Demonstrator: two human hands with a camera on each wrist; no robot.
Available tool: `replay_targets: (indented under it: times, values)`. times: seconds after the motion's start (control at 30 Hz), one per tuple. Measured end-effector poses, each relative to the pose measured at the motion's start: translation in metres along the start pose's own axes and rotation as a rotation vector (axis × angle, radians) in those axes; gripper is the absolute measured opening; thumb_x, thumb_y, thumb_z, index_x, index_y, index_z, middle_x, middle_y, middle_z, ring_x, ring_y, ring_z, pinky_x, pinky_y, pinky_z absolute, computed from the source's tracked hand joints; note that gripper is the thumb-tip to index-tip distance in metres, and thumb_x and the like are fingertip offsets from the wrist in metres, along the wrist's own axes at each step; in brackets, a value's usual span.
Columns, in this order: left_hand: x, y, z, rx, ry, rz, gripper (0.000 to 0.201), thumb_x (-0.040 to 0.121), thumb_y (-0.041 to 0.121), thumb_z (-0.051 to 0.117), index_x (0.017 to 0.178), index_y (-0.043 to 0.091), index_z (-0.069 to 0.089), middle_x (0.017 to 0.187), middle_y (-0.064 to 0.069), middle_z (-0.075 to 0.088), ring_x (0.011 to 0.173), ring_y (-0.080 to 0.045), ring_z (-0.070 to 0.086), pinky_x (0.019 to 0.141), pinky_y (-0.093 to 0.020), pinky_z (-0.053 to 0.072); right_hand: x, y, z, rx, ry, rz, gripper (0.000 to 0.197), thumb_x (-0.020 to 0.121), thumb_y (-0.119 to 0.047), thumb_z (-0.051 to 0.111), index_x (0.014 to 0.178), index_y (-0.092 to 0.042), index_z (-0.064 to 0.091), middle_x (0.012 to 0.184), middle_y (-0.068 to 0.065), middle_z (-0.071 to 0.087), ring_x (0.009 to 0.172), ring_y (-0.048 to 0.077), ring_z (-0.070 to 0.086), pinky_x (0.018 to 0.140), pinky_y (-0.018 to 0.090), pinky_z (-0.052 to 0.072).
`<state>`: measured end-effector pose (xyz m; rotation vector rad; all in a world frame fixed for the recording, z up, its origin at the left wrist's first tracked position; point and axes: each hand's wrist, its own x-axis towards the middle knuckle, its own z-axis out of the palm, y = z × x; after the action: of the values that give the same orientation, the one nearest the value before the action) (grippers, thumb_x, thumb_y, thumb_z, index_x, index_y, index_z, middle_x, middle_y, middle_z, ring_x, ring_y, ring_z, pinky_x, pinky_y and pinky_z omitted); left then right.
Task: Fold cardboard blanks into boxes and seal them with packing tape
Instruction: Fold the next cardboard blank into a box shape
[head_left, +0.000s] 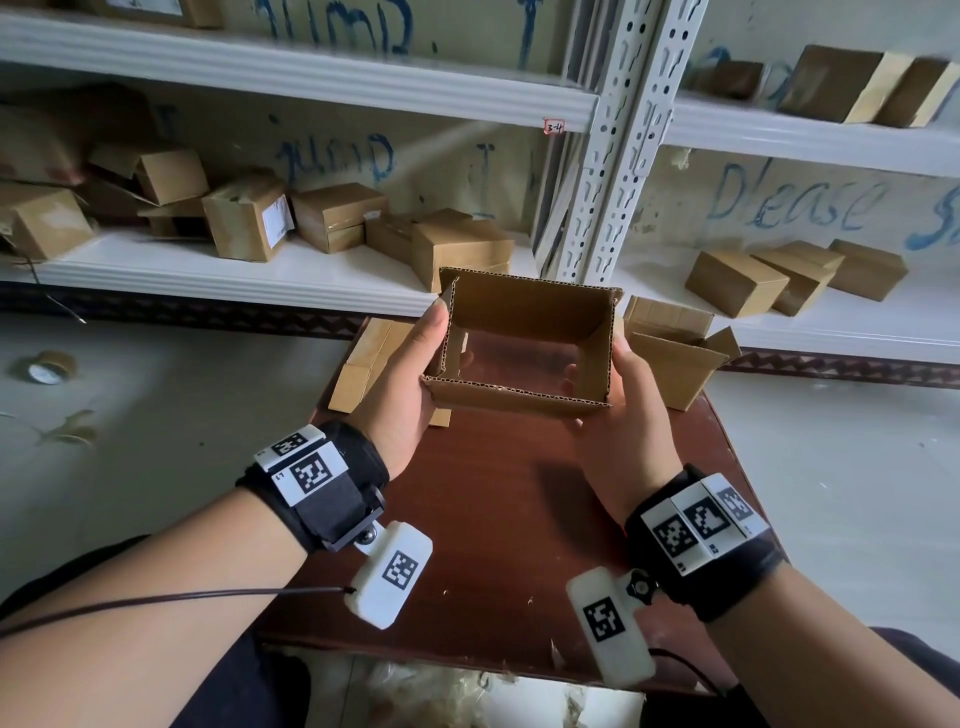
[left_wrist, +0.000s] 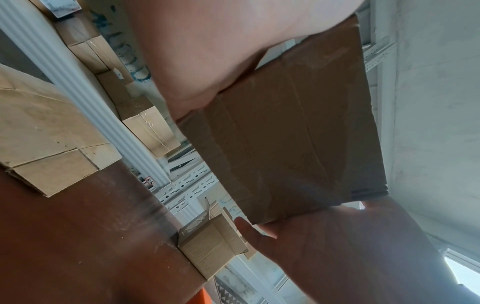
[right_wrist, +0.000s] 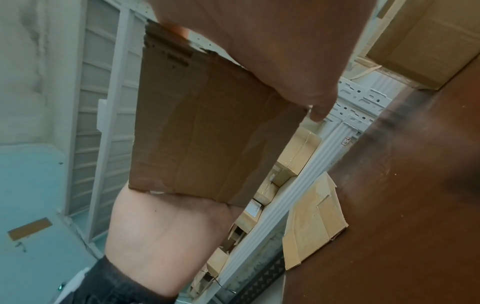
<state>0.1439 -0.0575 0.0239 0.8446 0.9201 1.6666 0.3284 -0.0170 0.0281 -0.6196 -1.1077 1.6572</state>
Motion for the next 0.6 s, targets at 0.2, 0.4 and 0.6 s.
replay_targets:
  times: [0.2,0.4,0.6]
  values:
    - [0.005,-0.003,-0.005,0.039,0.005,0.038,0.033,0.093,0.056,0.056,0.106,0.038,0.081,0.114,0.002,0.073,0.120,-0.027,0.060,0.097,-0.039,0.049,-0.001,0.005,-0.001,-0.113,0.003,0.028,0.022,0.107,-0.044,0.043,0.108,-0.039,0.064,0.090,-0.023,0.070,0.084,-0.009,0.064,0.089,0.027,0.043]
    - [0.005,-0.005,-0.008,0.103,-0.033,0.066,0.032,0.099,0.053,0.050,0.114,0.044,0.077,0.124,0.009,0.071,0.124,-0.023,0.061,0.114,-0.048,0.037,0.001,0.011,-0.005,-0.215,0.043,0.062,0.038,0.092,-0.060,0.050,0.124,-0.043,0.058,0.114,-0.022,0.064,0.108,-0.002,0.059,0.096,0.032,0.043]
    - [0.010,-0.014,-0.017,0.151,-0.072,0.065,0.051,0.095,0.068,0.057,0.139,0.043,0.062,0.155,0.005,0.053,0.149,-0.027,0.042,0.126,-0.060,0.020,0.003,0.013,-0.007,-0.224,0.106,0.092,0.068,0.081,-0.066,0.056,0.142,-0.038,0.057,0.129,-0.016,0.059,0.120,0.007,0.055,0.103,0.038,0.045]
